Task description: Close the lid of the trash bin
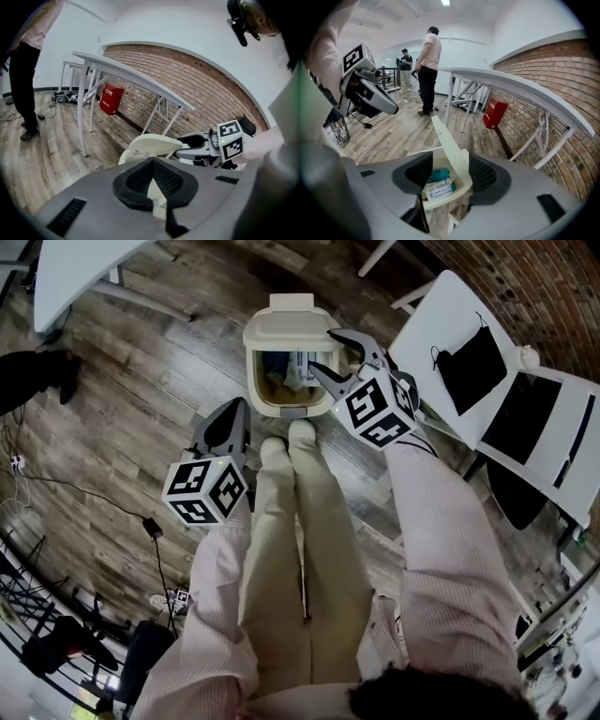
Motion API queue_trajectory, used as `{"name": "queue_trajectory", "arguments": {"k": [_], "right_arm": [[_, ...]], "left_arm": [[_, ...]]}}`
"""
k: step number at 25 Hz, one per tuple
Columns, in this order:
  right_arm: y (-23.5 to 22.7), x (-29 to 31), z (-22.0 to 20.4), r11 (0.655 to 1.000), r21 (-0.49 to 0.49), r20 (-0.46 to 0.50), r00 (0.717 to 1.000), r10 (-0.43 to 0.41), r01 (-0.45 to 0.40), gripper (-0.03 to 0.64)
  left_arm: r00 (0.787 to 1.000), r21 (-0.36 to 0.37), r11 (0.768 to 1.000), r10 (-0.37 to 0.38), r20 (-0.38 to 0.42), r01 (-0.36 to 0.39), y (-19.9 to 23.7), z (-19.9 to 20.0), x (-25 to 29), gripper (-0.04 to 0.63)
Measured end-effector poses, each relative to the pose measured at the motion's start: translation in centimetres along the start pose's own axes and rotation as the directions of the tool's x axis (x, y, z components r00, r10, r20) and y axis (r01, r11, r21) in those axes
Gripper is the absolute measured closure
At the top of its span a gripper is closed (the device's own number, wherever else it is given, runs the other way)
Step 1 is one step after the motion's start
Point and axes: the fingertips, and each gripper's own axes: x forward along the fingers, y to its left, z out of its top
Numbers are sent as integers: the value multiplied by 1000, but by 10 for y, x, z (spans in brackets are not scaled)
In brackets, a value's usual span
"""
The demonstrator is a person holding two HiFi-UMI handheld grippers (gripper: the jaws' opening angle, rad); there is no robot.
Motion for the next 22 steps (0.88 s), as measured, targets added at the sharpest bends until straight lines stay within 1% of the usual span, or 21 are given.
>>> {"name": "queue_trajectory", "arguments": {"k": [12, 17, 22], "right_arm": [[34, 9, -19, 997, 74, -36, 999, -10, 12, 391], [44, 13, -25, 990, 140, -52, 999, -8, 16, 391], [52, 15, -30, 984, 176, -53, 999, -2, 11, 391]], "left_arm": [[999, -11, 1000, -23, -37, 23, 17, -26, -14, 603], [998, -11, 999, -34, -55, 34, 25, -34, -16, 603], [997, 0, 999, -43, -65, 43, 27, -36, -19, 603]]}}
